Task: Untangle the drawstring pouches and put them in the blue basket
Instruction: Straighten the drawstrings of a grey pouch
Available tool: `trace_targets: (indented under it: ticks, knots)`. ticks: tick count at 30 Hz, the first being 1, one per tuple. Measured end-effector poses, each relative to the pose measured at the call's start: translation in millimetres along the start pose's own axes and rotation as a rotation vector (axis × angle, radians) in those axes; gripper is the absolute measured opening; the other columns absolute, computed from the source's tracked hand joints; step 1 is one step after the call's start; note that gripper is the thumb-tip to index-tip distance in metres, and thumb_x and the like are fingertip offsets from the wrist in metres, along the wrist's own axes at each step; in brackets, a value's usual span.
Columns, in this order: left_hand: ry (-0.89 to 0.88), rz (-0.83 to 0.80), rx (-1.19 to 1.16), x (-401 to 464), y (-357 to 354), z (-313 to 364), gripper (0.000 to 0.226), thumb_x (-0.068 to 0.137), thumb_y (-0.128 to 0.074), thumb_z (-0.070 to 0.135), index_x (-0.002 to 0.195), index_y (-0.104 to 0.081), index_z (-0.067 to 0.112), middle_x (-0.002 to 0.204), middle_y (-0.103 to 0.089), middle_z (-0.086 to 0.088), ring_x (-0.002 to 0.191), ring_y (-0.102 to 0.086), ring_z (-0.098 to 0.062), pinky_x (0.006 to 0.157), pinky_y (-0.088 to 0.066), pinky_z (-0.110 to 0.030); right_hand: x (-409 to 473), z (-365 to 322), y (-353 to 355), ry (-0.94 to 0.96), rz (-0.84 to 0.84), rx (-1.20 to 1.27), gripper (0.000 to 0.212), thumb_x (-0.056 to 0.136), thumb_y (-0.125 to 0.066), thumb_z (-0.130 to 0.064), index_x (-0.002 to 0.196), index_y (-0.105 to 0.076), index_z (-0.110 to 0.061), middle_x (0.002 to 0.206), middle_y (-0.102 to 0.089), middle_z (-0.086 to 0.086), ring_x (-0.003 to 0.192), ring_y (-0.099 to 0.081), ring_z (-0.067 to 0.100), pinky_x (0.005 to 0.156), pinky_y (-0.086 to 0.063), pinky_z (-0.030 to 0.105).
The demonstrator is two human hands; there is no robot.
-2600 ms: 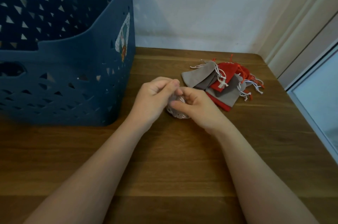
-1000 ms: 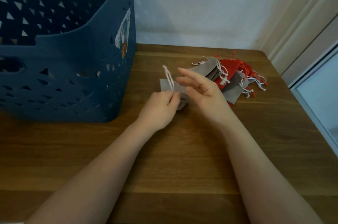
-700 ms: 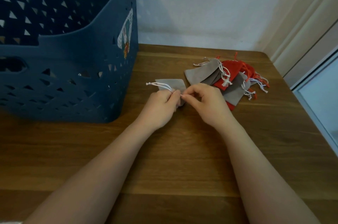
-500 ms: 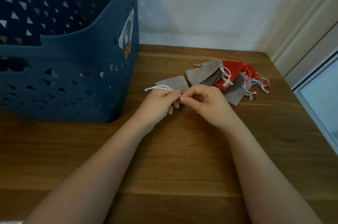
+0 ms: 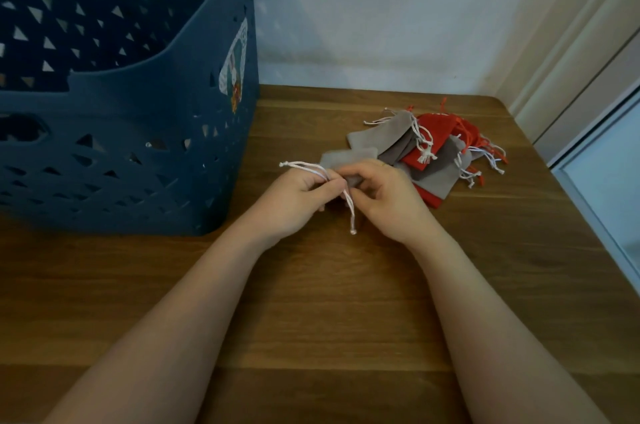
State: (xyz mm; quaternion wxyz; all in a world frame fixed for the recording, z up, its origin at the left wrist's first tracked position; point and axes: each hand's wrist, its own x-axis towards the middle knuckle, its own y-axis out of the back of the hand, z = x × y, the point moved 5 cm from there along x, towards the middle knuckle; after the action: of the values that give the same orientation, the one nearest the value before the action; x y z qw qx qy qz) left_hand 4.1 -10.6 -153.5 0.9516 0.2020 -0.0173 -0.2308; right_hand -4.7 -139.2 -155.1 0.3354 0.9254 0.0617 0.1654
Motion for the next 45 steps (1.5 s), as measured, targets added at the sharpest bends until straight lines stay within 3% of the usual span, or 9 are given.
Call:
trace_targets:
  ticks: [4,9,15,22,29,37,40,42,45]
  knots:
    - [-0.066,0.115,0.076,4,6,-3,0.013,0.091,-0.057,0.024,0.088,-0.070,0.023,0.101,-0.049,0.015,0.088,-0.050,0.008,0.073,-0.037,0.000,-3,2,5,-0.098,0.025,0.017,0.014,0.089,-0.060,-0.017,0.097,-0.062,-0.028,0.089,-0.061,-0.013,0.078,-0.059,0.000,0.069,-0.049,0.016]
    - [-0.158,0.282,0.370,4,13,-1,0.007,0.088,-0.062,0.022,0.091,-0.066,0.026,0.094,-0.052,0.016,0.084,-0.051,0.004,0.073,-0.038,-0.004,-4,0,1,-0.178,0.049,0.142,0.008,0.090,-0.058,-0.020,0.085,-0.060,-0.026,0.076,-0.061,-0.007,0.063,-0.056,0.002,0.057,-0.047,0.017]
    - [-0.227,0.320,0.567,1,12,2,0.015,0.087,-0.062,0.018,0.101,-0.067,0.021,0.093,-0.055,0.012,0.086,-0.053,-0.002,0.074,-0.041,-0.014,-4,-3,-12,-0.247,-0.043,0.193,0.013,0.091,-0.056,-0.021,0.081,-0.062,-0.027,0.077,-0.064,-0.009,0.067,-0.058,-0.002,0.065,-0.047,0.018]
    - [-0.339,0.342,0.451,-3,12,9,0.006,0.087,-0.064,0.018,0.092,-0.063,0.019,0.089,-0.058,0.007,0.083,-0.056,-0.006,0.071,-0.048,-0.020,-7,5,-7,-0.413,0.054,0.438,0.021,0.093,-0.055,-0.014,0.110,-0.064,-0.021,0.091,-0.066,-0.006,0.066,-0.057,-0.012,0.056,-0.040,0.004]
    - [-0.395,0.385,0.453,-6,12,13,0.007,0.086,-0.063,0.016,0.092,-0.062,0.016,0.089,-0.053,0.009,0.082,-0.053,-0.005,0.070,-0.046,-0.019,-7,2,-7,-0.405,0.112,0.477,0.016,0.086,-0.063,-0.011,0.087,-0.071,-0.024,0.086,-0.069,-0.003,0.080,-0.061,0.004,0.074,-0.048,0.017]
    - [-0.526,0.348,0.405,-8,12,17,0.008,0.085,-0.059,0.017,0.085,-0.064,0.011,0.085,-0.054,0.007,0.077,-0.052,-0.001,0.068,-0.042,-0.012,-7,-5,-6,-0.365,0.052,0.474,0.015,0.085,-0.063,-0.006,0.083,-0.070,-0.019,0.069,-0.057,0.000,0.059,-0.050,0.001,0.058,-0.044,0.013]
    - [-0.504,0.330,0.404,-6,12,16,0.002,0.084,-0.063,0.013,0.086,-0.065,0.012,0.086,-0.055,0.007,0.079,-0.054,-0.003,0.070,-0.044,-0.017,-6,-5,0,-0.340,0.191,0.300,0.011,0.084,-0.062,-0.012,0.077,-0.064,-0.021,0.071,-0.054,0.001,0.064,-0.049,0.008,0.063,-0.043,0.023]
    - [-0.503,0.309,0.423,-6,10,16,0.003,0.084,-0.064,0.012,0.086,-0.065,0.013,0.086,-0.056,0.007,0.080,-0.055,-0.006,0.070,-0.046,-0.021,-6,-14,7,-0.195,0.249,-0.122,0.009,0.083,-0.058,-0.019,0.076,-0.054,-0.022,0.073,-0.050,-0.005,0.067,-0.046,0.007,0.060,-0.039,0.022]
    - [-0.494,0.334,0.438,-6,10,14,0.003,0.084,-0.065,0.009,0.085,-0.064,0.012,0.086,-0.056,0.006,0.079,-0.055,-0.006,0.069,-0.045,-0.019,-3,-12,12,-0.182,0.162,-0.286,0.018,0.090,-0.046,-0.019,0.073,-0.047,-0.022,0.073,-0.046,-0.007,0.067,-0.043,0.007,0.057,-0.035,0.024]
